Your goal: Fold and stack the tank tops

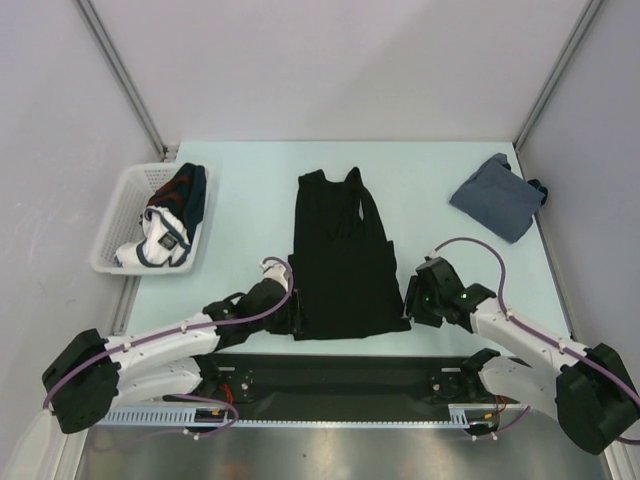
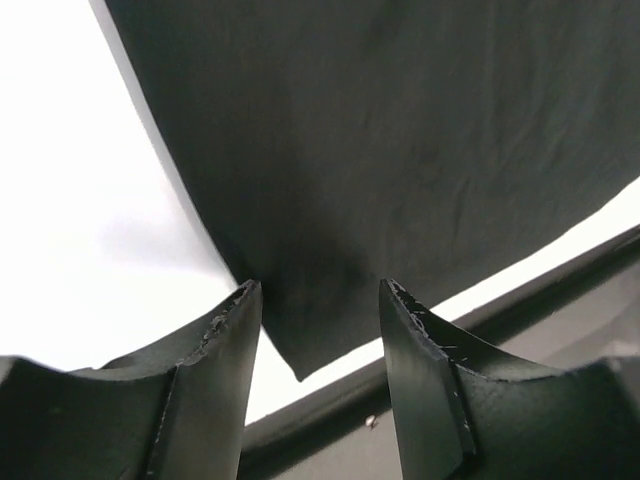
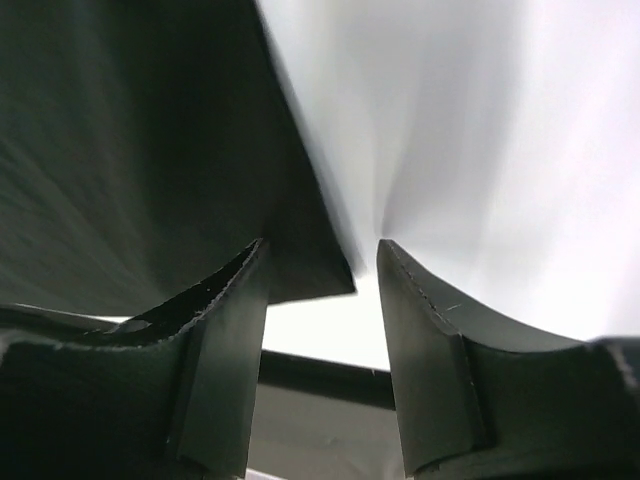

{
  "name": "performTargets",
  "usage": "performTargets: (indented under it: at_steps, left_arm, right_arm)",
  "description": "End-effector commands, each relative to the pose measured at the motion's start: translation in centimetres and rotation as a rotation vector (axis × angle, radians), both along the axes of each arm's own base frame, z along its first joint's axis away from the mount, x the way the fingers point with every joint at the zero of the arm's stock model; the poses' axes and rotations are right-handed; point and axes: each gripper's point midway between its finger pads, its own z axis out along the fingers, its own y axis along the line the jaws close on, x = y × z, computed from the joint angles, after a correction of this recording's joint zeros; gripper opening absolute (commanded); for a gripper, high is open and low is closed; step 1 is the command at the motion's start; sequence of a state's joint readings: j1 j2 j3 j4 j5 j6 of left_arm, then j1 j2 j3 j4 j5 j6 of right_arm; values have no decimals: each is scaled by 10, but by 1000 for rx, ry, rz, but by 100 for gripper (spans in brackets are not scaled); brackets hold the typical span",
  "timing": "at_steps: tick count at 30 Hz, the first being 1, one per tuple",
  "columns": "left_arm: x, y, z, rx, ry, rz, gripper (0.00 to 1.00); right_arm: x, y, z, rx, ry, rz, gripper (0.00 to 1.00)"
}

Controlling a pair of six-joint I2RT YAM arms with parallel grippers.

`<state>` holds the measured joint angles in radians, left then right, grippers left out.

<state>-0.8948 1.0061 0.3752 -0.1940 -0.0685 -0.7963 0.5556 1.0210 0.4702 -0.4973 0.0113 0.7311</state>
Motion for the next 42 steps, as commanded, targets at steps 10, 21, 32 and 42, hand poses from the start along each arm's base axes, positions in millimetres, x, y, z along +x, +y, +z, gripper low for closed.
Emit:
performTargets:
  at_steps: [10, 21, 32, 42]
  left_arm:
    - [-29, -2, -24, 42, 95, 16, 61]
    - [-38, 22, -40, 147, 130, 43, 57]
    - [-40, 29, -34, 88, 86, 60, 17]
    - [-32, 19, -20, 59, 50, 49, 63]
  right_arm:
    - [-23, -10, -16, -1, 59, -92, 41]
    - [-21, -4, -12, 5, 58, -55, 0]
    - [-22, -3, 0, 7, 32, -50, 0]
    - [-22, -3, 4, 3, 21, -49, 0]
